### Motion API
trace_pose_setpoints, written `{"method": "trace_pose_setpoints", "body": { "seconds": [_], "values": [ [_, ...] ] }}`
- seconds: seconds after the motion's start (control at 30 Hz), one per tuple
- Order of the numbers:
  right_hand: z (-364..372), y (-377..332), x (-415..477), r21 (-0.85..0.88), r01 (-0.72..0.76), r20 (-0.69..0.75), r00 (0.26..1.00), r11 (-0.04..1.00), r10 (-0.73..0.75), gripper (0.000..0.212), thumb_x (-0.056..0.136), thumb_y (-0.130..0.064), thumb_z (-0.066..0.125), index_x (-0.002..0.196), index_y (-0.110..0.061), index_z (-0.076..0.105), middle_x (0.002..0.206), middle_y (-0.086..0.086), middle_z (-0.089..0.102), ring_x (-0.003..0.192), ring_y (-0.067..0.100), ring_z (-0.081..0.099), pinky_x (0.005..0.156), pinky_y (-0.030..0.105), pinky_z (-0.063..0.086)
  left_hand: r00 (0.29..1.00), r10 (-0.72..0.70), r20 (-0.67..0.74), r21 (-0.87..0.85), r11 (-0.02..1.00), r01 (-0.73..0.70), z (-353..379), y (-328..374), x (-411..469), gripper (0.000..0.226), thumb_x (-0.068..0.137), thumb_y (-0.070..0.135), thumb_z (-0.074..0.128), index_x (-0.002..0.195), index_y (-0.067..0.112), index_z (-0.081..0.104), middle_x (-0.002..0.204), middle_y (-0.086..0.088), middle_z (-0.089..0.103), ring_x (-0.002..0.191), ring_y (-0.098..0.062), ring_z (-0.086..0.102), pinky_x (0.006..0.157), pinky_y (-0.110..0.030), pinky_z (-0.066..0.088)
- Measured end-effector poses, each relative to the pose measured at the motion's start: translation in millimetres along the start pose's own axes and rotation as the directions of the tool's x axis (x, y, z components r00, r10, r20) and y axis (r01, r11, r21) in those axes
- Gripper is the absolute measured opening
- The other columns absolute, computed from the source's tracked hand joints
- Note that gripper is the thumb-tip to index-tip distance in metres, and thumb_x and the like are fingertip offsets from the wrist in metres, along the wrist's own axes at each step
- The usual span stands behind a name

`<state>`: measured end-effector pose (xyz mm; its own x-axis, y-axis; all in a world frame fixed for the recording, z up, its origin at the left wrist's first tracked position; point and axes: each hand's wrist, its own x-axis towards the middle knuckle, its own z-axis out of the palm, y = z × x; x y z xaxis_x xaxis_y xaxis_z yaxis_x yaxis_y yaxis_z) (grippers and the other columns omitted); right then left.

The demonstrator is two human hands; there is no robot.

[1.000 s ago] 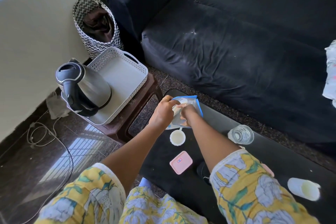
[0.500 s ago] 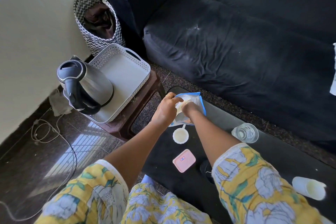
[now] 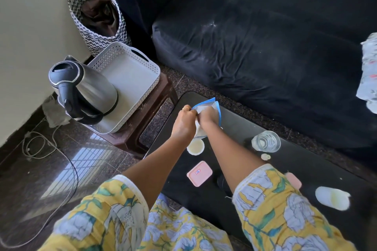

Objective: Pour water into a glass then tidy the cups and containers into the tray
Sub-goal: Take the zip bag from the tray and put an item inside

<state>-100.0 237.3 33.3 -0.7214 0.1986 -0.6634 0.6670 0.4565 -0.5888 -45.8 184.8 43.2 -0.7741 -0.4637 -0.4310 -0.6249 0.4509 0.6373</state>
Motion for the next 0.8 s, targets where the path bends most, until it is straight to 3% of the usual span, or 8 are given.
{"method": "trace_pose_setpoints", "body": {
  "seconds": [0.07, 0.17, 0.3, 0.4, 0.43, 0.5, 0.67, 0.8],
  "values": [
    [-3, -2, 1, -0.075, 0.04, -0.015, 0.999, 0.996, -0.042, 0.023, 0.09, -0.009, 0.038, 0.08, -0.011, 0.058, 0.099, 0.014, 0.065, 0.087, 0.028, 0.057, 0.076, 0.035, 0.045, 0.999, -0.032, -0.014, -0.046, 0.998, 0.032, 3, 6, -3, 0.016, 0.083, 0.016, 0.037, 0.087, 0.011, 0.052, 0.081, -0.004, 0.056, 0.077, -0.03, 0.052, 0.061, -0.035, 0.034],
    [-15, -8, -2, -0.275, 0.152, -0.015, 0.987, 0.949, -0.162, 0.027, 0.09, -0.005, 0.045, 0.11, -0.001, 0.062, 0.119, 0.019, 0.061, 0.103, 0.036, 0.06, 0.081, 0.036, 0.048, 0.996, -0.088, 0.002, -0.078, 0.993, 0.087, 4, 11, 0, 0.017, 0.087, 0.001, 0.04, 0.095, 0.002, 0.055, 0.105, -0.018, 0.054, 0.096, -0.037, 0.053, 0.074, -0.036, 0.039],
    [-34, -29, -1, -0.295, 0.211, -0.017, 0.974, 0.932, -0.226, 0.031, 0.088, -0.007, 0.049, 0.117, 0.0, 0.059, 0.124, 0.022, 0.059, 0.112, 0.037, 0.058, 0.088, 0.037, 0.048, 0.991, -0.126, -0.051, -0.047, 0.991, 0.124, 2, 14, 4, 0.031, 0.088, -0.005, 0.036, 0.11, -0.002, 0.058, 0.121, -0.017, 0.051, 0.105, -0.035, 0.053, 0.082, -0.034, 0.04],
    [-54, -47, 7, -0.172, 0.234, 0.069, 0.972, 0.957, -0.225, 0.019, 0.084, -0.006, 0.058, 0.101, -0.002, 0.067, 0.103, 0.015, 0.066, 0.099, 0.029, 0.06, 0.081, 0.032, 0.048, 0.99, -0.137, -0.025, -0.049, 0.99, 0.135, -5, 24, 6, 0.03, 0.085, -0.004, 0.038, 0.102, -0.006, 0.063, 0.117, -0.022, 0.054, 0.107, -0.036, 0.053, 0.091, -0.036, 0.041],
    [-62, -50, 9, -0.033, 0.222, 0.129, 0.968, 0.975, -0.216, 0.011, 0.08, -0.001, 0.061, 0.089, -0.004, 0.068, 0.089, 0.01, 0.065, 0.088, 0.024, 0.058, 0.073, 0.028, 0.046, 0.988, -0.152, -0.009, -0.077, 0.986, 0.15, -8, 26, 9, 0.03, 0.086, -0.001, 0.039, 0.1, -0.006, 0.064, 0.115, -0.023, 0.056, 0.106, -0.036, 0.054, 0.09, -0.036, 0.042],
    [-77, -48, 11, 0.231, 0.182, 0.247, 0.939, 0.956, -0.238, 0.02, 0.073, 0.009, 0.063, 0.069, -0.01, 0.061, 0.071, 0.002, 0.057, 0.071, 0.016, 0.052, 0.061, 0.022, 0.039, 0.981, -0.195, 0.024, -0.148, 0.969, 0.196, -14, 30, 11, 0.031, 0.09, 0.009, 0.038, 0.101, -0.004, 0.064, 0.115, -0.022, 0.06, 0.106, -0.036, 0.055, 0.088, -0.035, 0.044],
    [-88, -25, 11, 0.392, 0.05, 0.394, 0.893, 0.919, -0.217, 0.032, 0.075, 0.012, 0.064, 0.087, -0.015, 0.053, 0.086, 0.009, 0.06, 0.069, 0.022, 0.059, 0.061, 0.03, 0.05, 0.967, -0.237, 0.09, -0.389, 0.886, 0.253, -19, 36, 9, 0.052, 0.094, 0.053, 0.031, 0.083, 0.014, 0.064, 0.107, -0.012, 0.065, 0.097, -0.029, 0.059, 0.084, -0.034, 0.04],
    [-80, -10, 12, 0.392, 0.074, 0.325, 0.922, 0.917, -0.213, 0.048, 0.072, 0.013, 0.069, 0.106, -0.012, 0.046, 0.085, 0.006, 0.059, 0.069, 0.02, 0.06, 0.064, 0.035, 0.051, 0.966, -0.174, 0.193, -0.392, 0.888, 0.239, -18, 32, 11, 0.043, 0.083, 0.057, 0.054, 0.071, 0.018, 0.065, 0.099, -0.01, 0.069, 0.091, -0.026, 0.063, 0.089, -0.036, 0.048]
  ]
}}
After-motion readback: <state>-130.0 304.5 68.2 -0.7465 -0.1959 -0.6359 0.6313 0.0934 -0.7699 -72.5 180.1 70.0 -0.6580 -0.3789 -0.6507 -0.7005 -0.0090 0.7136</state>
